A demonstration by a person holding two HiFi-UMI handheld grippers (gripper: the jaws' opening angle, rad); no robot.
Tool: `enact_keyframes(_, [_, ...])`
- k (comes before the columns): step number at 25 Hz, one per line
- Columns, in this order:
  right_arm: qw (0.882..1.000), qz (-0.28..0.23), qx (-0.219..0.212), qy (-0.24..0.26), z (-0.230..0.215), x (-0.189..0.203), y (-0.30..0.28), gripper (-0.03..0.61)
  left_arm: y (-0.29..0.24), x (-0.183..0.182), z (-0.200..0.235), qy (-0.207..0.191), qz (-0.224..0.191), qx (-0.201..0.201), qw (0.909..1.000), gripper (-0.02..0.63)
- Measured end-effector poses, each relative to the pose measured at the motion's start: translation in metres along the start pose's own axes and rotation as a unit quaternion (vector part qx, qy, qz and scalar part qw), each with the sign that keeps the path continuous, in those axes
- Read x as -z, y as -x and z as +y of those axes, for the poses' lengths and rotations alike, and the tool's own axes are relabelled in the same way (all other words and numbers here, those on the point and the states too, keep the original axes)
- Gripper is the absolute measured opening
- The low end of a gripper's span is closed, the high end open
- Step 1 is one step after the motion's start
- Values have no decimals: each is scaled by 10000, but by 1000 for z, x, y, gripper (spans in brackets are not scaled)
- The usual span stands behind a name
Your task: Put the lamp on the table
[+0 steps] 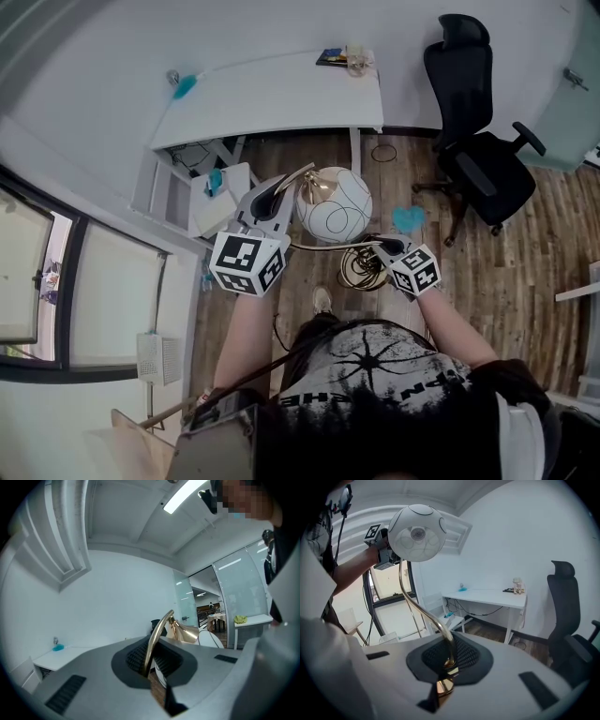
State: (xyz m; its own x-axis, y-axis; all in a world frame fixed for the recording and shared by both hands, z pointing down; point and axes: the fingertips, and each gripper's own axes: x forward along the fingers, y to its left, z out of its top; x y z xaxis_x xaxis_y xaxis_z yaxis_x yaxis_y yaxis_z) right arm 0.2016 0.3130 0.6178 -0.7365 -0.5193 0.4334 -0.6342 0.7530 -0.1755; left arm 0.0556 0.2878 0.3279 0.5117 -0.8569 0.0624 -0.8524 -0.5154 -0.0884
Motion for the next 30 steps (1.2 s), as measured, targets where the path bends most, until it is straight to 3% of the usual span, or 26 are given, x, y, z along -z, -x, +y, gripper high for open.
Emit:
enact_keyframes(10, [9998,65,114,-137,-20,-14,-33,21,-31,7,35,-43,-22,156,9999,15])
enact_keyframes(30, [9977,-53,617,-259,-46,-93,-157,21,-83,7,178,-60,-183,563,9982,17])
